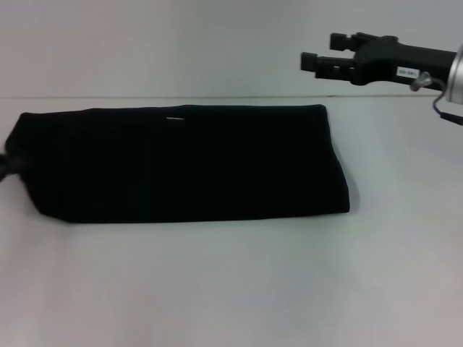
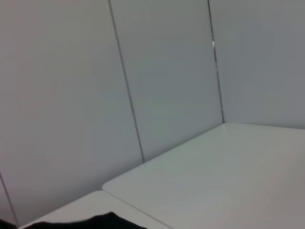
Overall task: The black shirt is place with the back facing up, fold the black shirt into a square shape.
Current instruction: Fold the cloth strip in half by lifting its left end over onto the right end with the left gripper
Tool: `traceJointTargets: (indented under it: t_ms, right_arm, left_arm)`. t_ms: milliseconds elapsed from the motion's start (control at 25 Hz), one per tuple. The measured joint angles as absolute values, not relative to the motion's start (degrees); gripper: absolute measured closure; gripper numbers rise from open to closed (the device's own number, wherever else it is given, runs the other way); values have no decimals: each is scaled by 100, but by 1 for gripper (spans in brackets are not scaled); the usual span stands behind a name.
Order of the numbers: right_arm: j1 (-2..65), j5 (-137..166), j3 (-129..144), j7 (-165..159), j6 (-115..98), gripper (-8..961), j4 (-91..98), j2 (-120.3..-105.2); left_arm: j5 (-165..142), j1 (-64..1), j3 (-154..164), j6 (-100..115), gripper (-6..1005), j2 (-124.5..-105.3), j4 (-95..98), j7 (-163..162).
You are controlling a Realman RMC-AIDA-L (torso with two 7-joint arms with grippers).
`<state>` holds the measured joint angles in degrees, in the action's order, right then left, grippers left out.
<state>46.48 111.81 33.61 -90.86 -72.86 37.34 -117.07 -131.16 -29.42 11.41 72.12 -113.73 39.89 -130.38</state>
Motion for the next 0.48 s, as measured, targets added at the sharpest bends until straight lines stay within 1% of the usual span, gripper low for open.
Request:
traceJointTargets:
  t_ms: [120,280,360,480]
  right_arm:
    - [4531,11176,3373,-9062,-7307,28,3769,-11623]
    - [4296,11008,3321,-8963,-7350,28,3783,-11494]
    - [4129,10829,3293,-8905,-7376,28,3784,-11404]
    - [3882,10578,3257,-8836,-7420,29,3786,-11246]
  left_arm:
    - [-12994,-3203,1139,7491,974,-11332,3712,-13074]
    - [-12665,-3740,1150,7781,968,-11340,3198,-13022]
    - [-12568,-4085,1158,7843,965,-11384,2898,-12937]
    - [-12494,-4615,1190,7759,961,-11562,2512,-12727]
